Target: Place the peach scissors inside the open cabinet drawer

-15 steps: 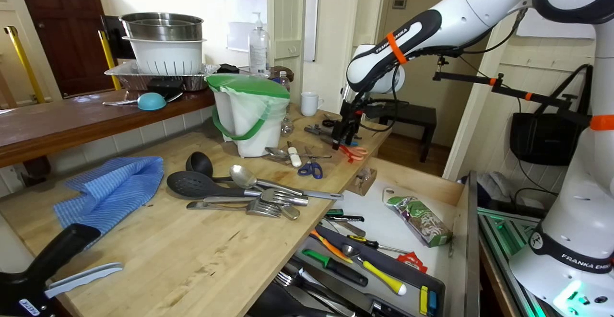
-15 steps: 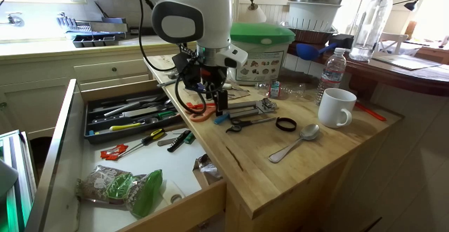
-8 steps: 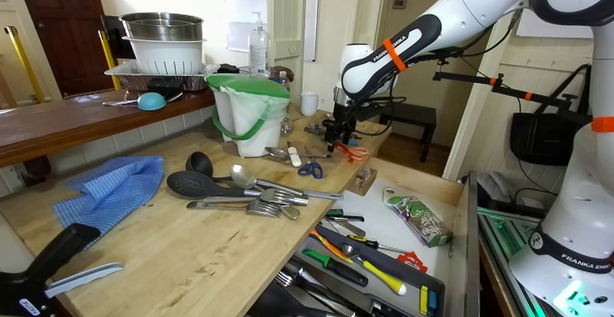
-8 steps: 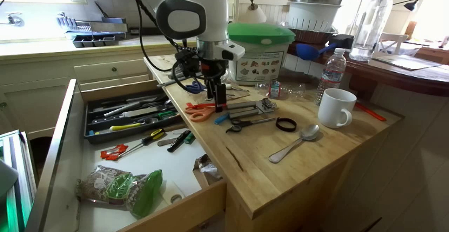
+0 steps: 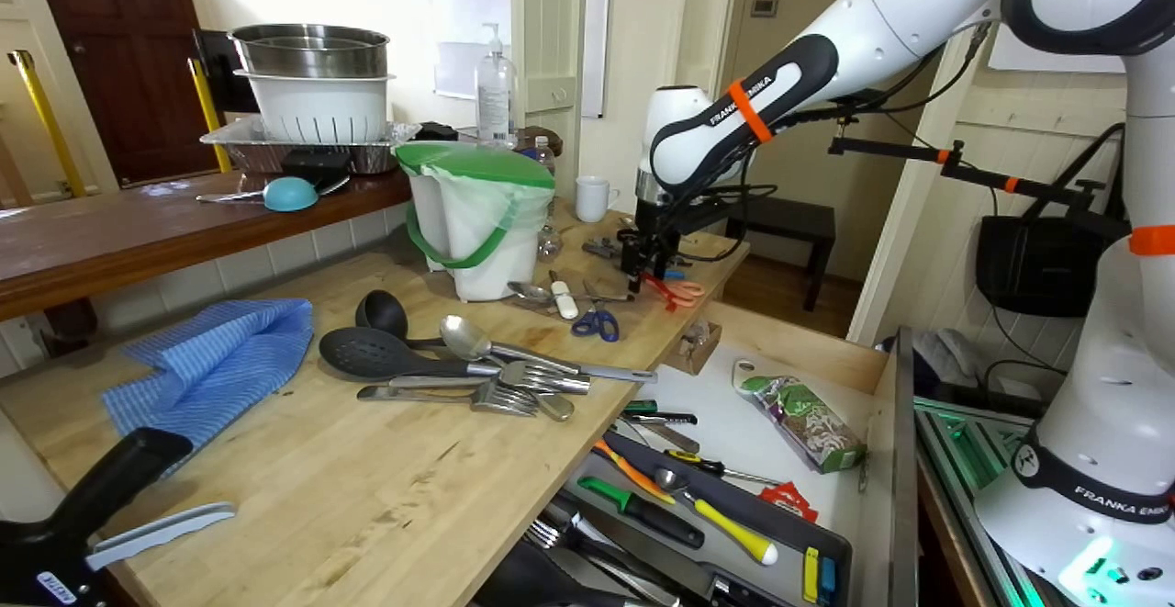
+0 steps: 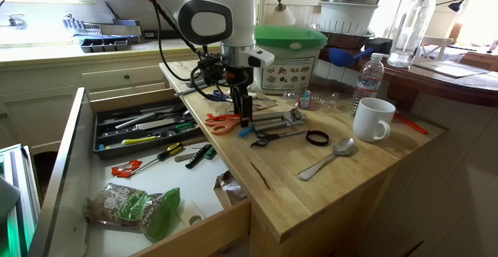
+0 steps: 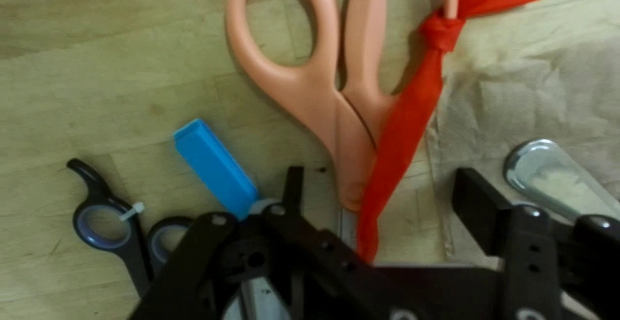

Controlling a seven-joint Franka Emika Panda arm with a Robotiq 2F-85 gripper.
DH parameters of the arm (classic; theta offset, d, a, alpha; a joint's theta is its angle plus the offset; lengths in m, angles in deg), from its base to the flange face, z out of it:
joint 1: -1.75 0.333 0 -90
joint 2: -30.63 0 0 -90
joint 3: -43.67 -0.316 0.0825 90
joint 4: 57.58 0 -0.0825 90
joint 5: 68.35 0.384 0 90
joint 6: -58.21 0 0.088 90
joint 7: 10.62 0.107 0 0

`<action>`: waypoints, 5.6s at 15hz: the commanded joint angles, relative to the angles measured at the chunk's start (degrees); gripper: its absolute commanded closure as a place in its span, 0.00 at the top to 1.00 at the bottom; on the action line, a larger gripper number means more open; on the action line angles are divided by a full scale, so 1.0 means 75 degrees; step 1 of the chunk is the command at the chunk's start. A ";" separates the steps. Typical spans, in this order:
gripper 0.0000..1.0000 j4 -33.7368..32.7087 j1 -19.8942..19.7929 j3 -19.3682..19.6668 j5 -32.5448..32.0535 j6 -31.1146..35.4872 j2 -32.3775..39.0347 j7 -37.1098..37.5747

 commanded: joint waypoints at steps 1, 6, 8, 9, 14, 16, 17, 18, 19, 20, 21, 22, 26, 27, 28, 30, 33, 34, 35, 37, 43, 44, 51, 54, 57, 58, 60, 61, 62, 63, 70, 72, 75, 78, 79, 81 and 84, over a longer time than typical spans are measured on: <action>0.54 -0.0235 0.0057 0.0072 -0.0122 -0.0260 0.0190 0.0241; 0.15 -0.0322 0.0081 0.0090 -0.0169 -0.0285 0.0179 0.0340; 0.01 -0.0339 0.0094 0.0095 -0.0186 -0.0311 0.0186 0.0374; 0.04 -0.0346 0.0100 0.0100 -0.0197 -0.0335 0.0182 0.0400; 0.06 0.0312 0.0214 0.0105 -0.0374 -0.0373 -0.0686 0.0346; 0.06 0.0539 0.0244 0.0111 -0.0498 -0.0289 -0.1022 0.0299; 0.06 0.0637 0.0260 0.0113 -0.0560 -0.0287 -0.1201 0.0315; 0.06 0.0696 0.0252 0.0090 -0.0561 -0.0303 -0.1317 0.0261; 0.06 0.0757 0.0248 0.0076 -0.0558 -0.0340 -0.1444 0.0234; 0.06 0.0823 0.0256 0.0063 -0.0572 -0.0398 -0.1570 0.0204; 0.06 0.0891 0.0260 0.0053 -0.0576 -0.0415 -0.1681 0.0188; 0.06 0.0873 0.0257 0.0051 -0.0566 -0.0489 -0.1694 0.0217; 0.25 0.0970 0.0252 0.0042 -0.0513 -0.0527 -0.1790 0.0206; 0.06 0.0981 0.0253 0.0051 -0.0543 -0.0498 -0.1783 0.0237; 0.08 0.0983 0.0249 0.0050 -0.0524 -0.0500 -0.1768 0.0229; 0.00 0.0978 0.0244 0.0048 -0.0503 -0.0527 -0.1744 0.0209; 0.00 0.0929 0.0243 0.0047 -0.0504 -0.0612 -0.1679 0.0215; 0.00 0.0907 0.0238 0.0055 -0.0513 -0.0678 -0.1644 0.0226; 0.24 0.0910 0.0230 0.0061 -0.0540 -0.0707 -0.1615 0.0176; 0.34 0.0910 0.0202 0.0059 -0.0482 -0.0842 -0.1561 0.0036; 0.78 0.1404 0.0116 0.0240 -0.1024 -0.0894 -0.1781 -0.0358; 0.87 0.1449 0.0084 0.0266 -0.0995 -0.0807 -0.1776 -0.0390; 1.00 0.1234 0.0113 0.0227 -0.0626 0.0119 -0.1306 0.0004; 1.00 0.1076 0.0226 0.0299 -0.1026 -0.0019 -0.1009 0.0636; 1.00 0.0981 0.0274 0.0343 -0.1168 0.0076 -0.0726 0.1148; 1.00 0.0933 0.0273 0.0322 -0.1103 0.0070 -0.0648 0.1210; 1.00 0.0836 0.0287 0.0319 -0.1087 0.0050 -0.0510 0.1313; 1.00 0.0796 0.0294 0.0333 -0.1095 0.0049 -0.0465 0.1383; 1.00 0.0765 0.0286 0.0347 -0.1074 0.0033 -0.0438 0.1423; 1.00 0.0732 0.0281 0.0373 -0.1077 0.0009 -0.0427 0.1486; 1.00 0.0777 0.0215 0.0716 -0.1139 -0.0146 -0.0480 0.1929; 1.00 0.0795 0.0200 0.0797 -0.1128 -0.0149 -0.0475 0.2005; 1.00 0.0777 0.0172 0.0839 -0.1056 -0.0141 -0.0455 0.2088; 0.94 0.0781 0.0172 0.0835 -0.1009 -0.0127 -0.0442 0.2142; 0.89 0.0780 0.0185 0.0831 -0.1013 -0.0118 -0.0445 0.2173; 0.90 0.0783 0.0185 0.0857 -0.1018 -0.0157 -0.0465 0.2282; 0.91 0.0758 0.0127 0.0932 -0.1026 -0.0218 -0.0453 0.2414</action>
